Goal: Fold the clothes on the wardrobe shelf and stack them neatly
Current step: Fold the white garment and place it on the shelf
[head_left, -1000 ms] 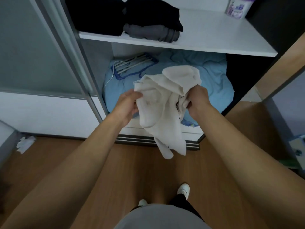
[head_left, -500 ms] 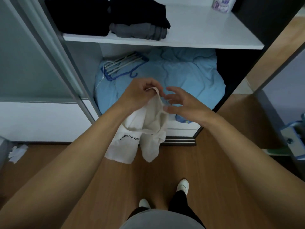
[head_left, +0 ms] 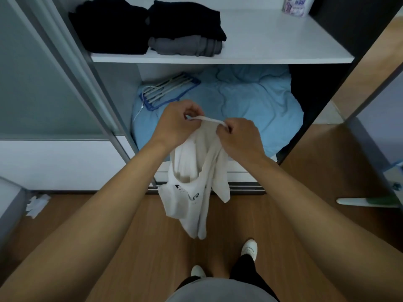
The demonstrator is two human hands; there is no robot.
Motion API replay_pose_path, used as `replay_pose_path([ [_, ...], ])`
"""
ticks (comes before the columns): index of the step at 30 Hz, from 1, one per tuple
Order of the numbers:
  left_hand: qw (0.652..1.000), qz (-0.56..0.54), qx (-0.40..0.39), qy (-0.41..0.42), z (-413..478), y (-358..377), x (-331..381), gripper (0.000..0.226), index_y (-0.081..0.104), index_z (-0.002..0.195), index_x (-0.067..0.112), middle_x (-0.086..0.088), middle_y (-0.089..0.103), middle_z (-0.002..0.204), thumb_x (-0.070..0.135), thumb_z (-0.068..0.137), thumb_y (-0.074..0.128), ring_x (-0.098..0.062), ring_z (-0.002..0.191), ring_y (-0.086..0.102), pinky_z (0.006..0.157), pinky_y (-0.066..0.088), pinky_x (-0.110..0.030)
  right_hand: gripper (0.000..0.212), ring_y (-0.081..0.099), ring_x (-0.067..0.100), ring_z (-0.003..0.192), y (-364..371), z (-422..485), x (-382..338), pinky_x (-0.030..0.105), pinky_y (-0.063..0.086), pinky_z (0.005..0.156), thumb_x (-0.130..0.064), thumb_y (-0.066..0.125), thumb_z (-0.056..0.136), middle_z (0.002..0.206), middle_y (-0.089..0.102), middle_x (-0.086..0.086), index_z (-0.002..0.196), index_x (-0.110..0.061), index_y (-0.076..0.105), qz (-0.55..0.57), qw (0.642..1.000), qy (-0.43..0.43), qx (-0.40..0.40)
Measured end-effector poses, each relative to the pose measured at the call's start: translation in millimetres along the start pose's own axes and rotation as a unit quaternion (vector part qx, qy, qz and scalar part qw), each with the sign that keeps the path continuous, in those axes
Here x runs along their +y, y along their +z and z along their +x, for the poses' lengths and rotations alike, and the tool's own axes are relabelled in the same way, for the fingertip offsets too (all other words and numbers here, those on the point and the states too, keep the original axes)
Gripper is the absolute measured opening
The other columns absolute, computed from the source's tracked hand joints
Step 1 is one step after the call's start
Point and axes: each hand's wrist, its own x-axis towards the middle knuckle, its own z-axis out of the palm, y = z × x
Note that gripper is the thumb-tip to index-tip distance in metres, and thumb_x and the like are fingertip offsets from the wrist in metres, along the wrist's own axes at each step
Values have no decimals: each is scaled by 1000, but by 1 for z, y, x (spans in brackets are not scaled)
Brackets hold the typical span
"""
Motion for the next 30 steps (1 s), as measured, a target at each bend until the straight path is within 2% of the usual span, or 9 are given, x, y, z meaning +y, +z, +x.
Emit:
replay_pose_path([
  [2,998,60,-22,-14,-2,-5,-14,18,69,85,26,8,69,83,8,82,69,9,67,57,65,40,-7,39,35,10,51,-9,5,1,33,28,53,-16,51,89,50,34,-8,55,-20,31,55,998,1,33],
  [4,997,53,-22,-57,-7,-7,-32,15,70,85,25,6,68,80,11,86,68,3,67,58,62,43,-10,37,31,7,52,-17,9,1,29,26,53,-12,50,89,52,32,-8,58,-17,30,116,992,-1,42],
  [9,983,-29,62,-173,-14,-8,-65,11,74,86,18,0,67,79,14,90,65,-11,71,58,70,46,-24,45,31,2,49,-37,12,6,18,24,50,-6,55,90,50,32,-15,53,-23,35,248,967,37,-52],
  [14,981,-22,78,-177,-9,-12,-72,18,71,81,23,4,66,79,13,91,61,-12,75,58,70,45,-25,23,56,22,73,-52,10,25,31,43,69,-9,59,95,75,58,10,72,-9,61,329,932,103,-114],
  [16,979,-12,92,-182,-8,-16,-72,19,71,83,24,5,68,84,14,90,56,-15,81,61,75,47,-28,31,56,17,65,-58,10,33,26,44,60,-20,60,98,69,58,6,71,-5,61,274,948,80,-140],
  [19,979,38,115,-166,-9,-22,-73,21,68,81,24,5,67,86,14,85,49,-19,86,61,79,47,-34,48,36,14,55,-64,11,40,26,27,52,-32,60,98,63,37,6,66,1,45,116,976,6,-183],
  [24,972,164,119,-122,-14,-30,-81,28,61,77,25,8,62,81,-1,75,48,-19,80,56,69,39,-29,32,43,13,62,-65,12,44,29,31,60,-20,61,97,67,45,10,73,1,56,70,973,-32,-219],
  [27,959,214,90,-165,-16,-39,-94,26,63,80,22,6,63,82,-3,73,56,-20,79,57,68,41,-29,24,54,25,71,-57,10,47,34,39,67,-16,58,98,85,60,26,87,5,63,50,979,-55,-190],
  [30,979,97,31,-179,-20,-45,-102,20,64,72,10,0,59,73,-4,73,50,-12,68,54,61,38,-26,25,59,30,79,-49,9,50,36,45,70,-19,56,100,86,64,22,87,2,65,52,989,-78,-115],
])
